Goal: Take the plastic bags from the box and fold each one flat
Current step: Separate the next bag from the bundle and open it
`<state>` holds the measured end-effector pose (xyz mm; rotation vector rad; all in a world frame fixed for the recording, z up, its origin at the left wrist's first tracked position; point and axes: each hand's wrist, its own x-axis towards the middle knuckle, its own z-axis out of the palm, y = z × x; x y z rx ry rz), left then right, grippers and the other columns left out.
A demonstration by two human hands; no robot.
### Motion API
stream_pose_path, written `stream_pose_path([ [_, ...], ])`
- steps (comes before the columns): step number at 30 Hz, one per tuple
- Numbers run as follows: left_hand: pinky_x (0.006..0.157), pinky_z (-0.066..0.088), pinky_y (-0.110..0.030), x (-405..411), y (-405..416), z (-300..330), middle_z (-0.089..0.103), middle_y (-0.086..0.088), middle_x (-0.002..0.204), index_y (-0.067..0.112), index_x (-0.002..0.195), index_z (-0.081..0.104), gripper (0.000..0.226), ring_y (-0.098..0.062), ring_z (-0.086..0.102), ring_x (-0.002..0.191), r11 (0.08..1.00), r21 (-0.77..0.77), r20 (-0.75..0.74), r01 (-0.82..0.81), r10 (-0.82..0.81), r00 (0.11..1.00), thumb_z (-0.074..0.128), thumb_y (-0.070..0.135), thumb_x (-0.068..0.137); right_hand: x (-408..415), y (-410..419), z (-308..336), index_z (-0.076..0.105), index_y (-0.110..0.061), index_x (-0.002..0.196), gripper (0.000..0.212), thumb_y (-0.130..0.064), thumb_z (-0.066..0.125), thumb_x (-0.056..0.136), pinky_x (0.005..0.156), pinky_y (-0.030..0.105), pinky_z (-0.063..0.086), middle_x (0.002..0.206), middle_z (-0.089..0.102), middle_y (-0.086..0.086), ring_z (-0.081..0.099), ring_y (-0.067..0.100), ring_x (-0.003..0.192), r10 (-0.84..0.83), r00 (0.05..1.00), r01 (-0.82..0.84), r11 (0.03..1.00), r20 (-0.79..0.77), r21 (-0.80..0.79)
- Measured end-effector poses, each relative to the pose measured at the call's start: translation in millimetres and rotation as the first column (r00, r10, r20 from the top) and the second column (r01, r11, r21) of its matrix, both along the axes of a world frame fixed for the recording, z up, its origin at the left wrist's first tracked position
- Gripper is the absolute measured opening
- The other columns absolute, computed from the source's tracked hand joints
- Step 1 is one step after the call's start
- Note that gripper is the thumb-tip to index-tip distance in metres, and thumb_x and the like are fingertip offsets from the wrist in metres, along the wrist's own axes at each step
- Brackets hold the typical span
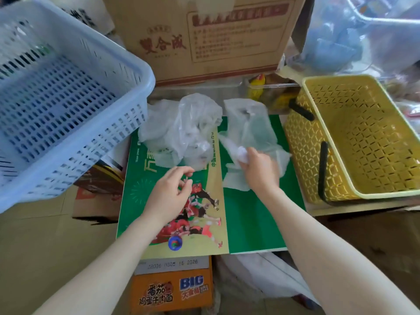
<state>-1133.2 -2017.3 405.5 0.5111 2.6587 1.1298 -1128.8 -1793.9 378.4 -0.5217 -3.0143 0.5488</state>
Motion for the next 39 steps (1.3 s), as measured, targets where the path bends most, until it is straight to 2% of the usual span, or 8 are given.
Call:
stream_pose_path([
  [8,0.098,0.03,-0.014,21.3,6.6,10.2,0.039,0.014,0.132,0.028,0.136,0.032,0.071,0.002,0.039,0.119,0.922,0.221,0.177,0.317,-0.357,0.917,0.065,0.045,0.076,64.9,-67.1,31.9,0.028,-0.016,0.059,0.045,-0.029,0.062,0.085,0.043,0.021,0.022,0.051,0.03,-0.004,0.026,0.012,0.048,-0.203,0.979,0.184,0.81,0.027,-0.557],
  [15,0.064,0.036,-0.009,30.8,-41.3,10.1,0.058,0.009,0.089,0.028,0.088,0.06,0.009,-0.004,0.049,0.069,0.934,0.24,0.127,0.263,-0.299,0.946,0.065,0.022,0.084,85.5,-112.2,32.6,0.064,-0.002,0.075,0.029,-0.027,0.061,0.089,0.054,0.031,0.045,0.064,0.06,0.014,0.055,0.022,0.055,-0.266,0.943,0.286,0.341,0.199,-0.896],
  [22,0.059,0.038,-0.012,43.7,-77.9,14.2,0.052,0.01,0.062,0.023,0.074,0.058,0.026,0.003,0.048,0.057,0.881,0.458,0.316,-0.117,-0.039,0.948,0.042,0.026,0.094,100.5,-102.9,33.2,0.052,-0.011,0.077,0.016,-0.018,0.061,0.088,0.039,0.016,0.036,0.055,0.047,0.004,0.043,0.009,0.037,-0.59,0.71,0.432,-0.065,0.384,-0.9],
  [24,0.06,0.037,-0.011,46.3,-83.8,15.2,0.052,0.011,0.064,0.022,0.074,0.057,0.026,0.004,0.047,0.059,0.881,0.46,0.303,-0.11,-0.039,0.952,0.042,0.026,0.095,103.0,-110.4,40.9,0.057,-0.006,0.097,0.018,-0.022,0.058,0.091,0.049,0.018,0.046,0.078,0.059,0.006,0.056,0.007,0.05,-0.573,0.76,0.431,0.088,0.308,-0.898],
  [27,0.063,0.034,-0.015,46.2,-90.0,16.9,0.047,0.006,0.069,0.019,0.074,0.053,0.028,0.0,0.043,0.064,0.899,0.435,0.262,-0.054,-0.069,0.962,0.04,0.028,0.097,111.8,-126.7,54.4,0.038,-0.009,0.137,0.062,-0.042,0.058,0.087,0.097,0.029,0.038,0.132,0.045,0.007,0.047,0.015,0.116,-0.461,0.881,0.322,0.749,-0.107,-0.579],
  [29,0.064,0.034,-0.018,46.5,-93.2,19.9,0.047,0.004,0.07,0.02,0.074,0.052,0.029,-0.002,0.044,0.066,0.901,0.434,0.247,-0.015,-0.103,0.964,0.04,0.038,0.095,118.2,-139.4,67.5,0.045,-0.009,0.132,0.067,-0.051,0.056,0.081,0.105,0.03,0.029,0.135,0.044,0.008,0.039,0.019,0.125,-0.138,0.925,0.008,0.939,-0.353,-0.345],
  [34,0.065,0.034,-0.03,56.8,-97.9,39.4,0.04,-0.012,0.064,0.019,0.074,0.049,0.032,-0.004,0.036,0.056,0.916,0.382,0.087,0.121,-0.166,0.982,0.035,0.041,0.092,122.7,-163.7,71.5,0.058,-0.007,0.087,0.033,-0.039,0.064,0.083,0.097,0.038,0.038,0.077,0.062,0.005,0.057,0.019,0.074,0.163,0.971,-0.184,0.976,-0.173,-0.117],
  [39,0.061,0.037,-0.022,63.9,-102.6,59.8,0.05,0.0,0.066,0.026,0.082,0.05,0.037,-0.004,0.046,0.062,0.842,0.512,0.021,0.168,-0.208,0.978,0.04,0.062,0.085,131.1,-162.7,85.1,0.058,-0.009,0.069,0.029,-0.026,0.054,0.093,0.055,0.026,0.036,0.061,0.058,0.002,0.046,0.015,0.056,0.071,0.997,-0.046,0.633,-0.001,-0.773],
])
